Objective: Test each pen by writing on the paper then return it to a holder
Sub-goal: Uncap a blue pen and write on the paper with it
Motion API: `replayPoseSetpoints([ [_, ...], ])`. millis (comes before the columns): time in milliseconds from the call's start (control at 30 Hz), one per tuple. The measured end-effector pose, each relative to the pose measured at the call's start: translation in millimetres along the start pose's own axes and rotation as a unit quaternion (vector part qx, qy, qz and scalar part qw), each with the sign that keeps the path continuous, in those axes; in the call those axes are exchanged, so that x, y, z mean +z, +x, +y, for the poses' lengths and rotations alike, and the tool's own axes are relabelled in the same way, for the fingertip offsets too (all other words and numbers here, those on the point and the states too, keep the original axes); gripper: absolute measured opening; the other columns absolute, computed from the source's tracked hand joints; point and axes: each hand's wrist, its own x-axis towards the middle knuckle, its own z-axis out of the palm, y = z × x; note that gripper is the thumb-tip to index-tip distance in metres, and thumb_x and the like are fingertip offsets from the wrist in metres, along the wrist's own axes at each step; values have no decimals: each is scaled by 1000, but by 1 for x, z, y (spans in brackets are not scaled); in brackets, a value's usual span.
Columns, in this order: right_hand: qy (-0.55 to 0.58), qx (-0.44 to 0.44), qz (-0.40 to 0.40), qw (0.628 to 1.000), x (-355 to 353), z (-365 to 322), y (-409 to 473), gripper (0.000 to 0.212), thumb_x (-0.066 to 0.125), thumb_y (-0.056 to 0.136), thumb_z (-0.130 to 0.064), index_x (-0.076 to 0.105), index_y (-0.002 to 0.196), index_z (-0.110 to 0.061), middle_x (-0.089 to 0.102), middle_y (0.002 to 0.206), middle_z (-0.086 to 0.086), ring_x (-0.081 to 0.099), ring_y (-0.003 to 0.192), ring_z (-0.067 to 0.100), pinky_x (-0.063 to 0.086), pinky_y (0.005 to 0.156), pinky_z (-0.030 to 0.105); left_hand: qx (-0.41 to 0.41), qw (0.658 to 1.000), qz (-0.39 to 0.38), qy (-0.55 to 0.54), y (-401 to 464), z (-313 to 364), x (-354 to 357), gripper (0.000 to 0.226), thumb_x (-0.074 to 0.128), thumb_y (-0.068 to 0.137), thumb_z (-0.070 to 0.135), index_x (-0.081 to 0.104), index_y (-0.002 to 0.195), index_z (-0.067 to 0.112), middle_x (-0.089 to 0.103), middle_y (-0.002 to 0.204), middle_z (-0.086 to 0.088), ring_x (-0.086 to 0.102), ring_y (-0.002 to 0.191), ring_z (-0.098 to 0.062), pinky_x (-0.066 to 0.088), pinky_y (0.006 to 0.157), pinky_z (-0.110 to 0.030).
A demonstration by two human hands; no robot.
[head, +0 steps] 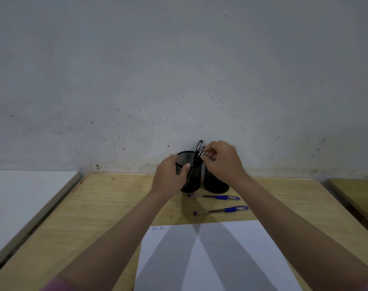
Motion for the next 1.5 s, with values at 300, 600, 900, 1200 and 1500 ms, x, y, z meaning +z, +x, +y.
replayPoseSetpoints([
  [300,-72,31,-176,981,-16,-2,-54,9,64,77,-10,71,81,-14,67,76,-2,60,72,16,54,72,36,-9,989,-137,48,-77,-28,-50,66,56,86,44,32,142,17,35,149,-1,31,137,-16,21,115,-35],
  [600,-366,23,-282,886,-10,17,-100,29,50,84,-5,64,106,-15,62,109,6,55,103,27,43,78,34,-56,954,-213,205,-148,-68,-85,78,44,84,61,18,145,20,17,156,0,14,144,-17,-1,115,-56],
  [900,-251,-4,-146,957,-7,11,-108,19,54,84,-10,67,98,-16,63,99,6,56,94,29,44,76,36,-43,959,-187,208,-163,-81,-83,89,34,76,74,21,145,19,16,156,3,14,143,-14,4,116,-51],
  [1200,391,239,-3,889,-10,-77,-126,13,68,73,4,56,75,-2,65,68,18,66,61,26,56,74,43,3,998,-20,-67,-152,-32,-73,55,71,77,38,49,125,24,54,125,12,48,114,-2,37,90,-21],
  [1500,475,239,-33,846,-14,-94,-146,10,61,89,-7,69,89,-12,66,77,9,62,66,13,54,64,27,60,980,24,-190,-143,15,-60,26,73,75,9,68,80,33,70,79,13,62,74,-1,49,71,-15],
])
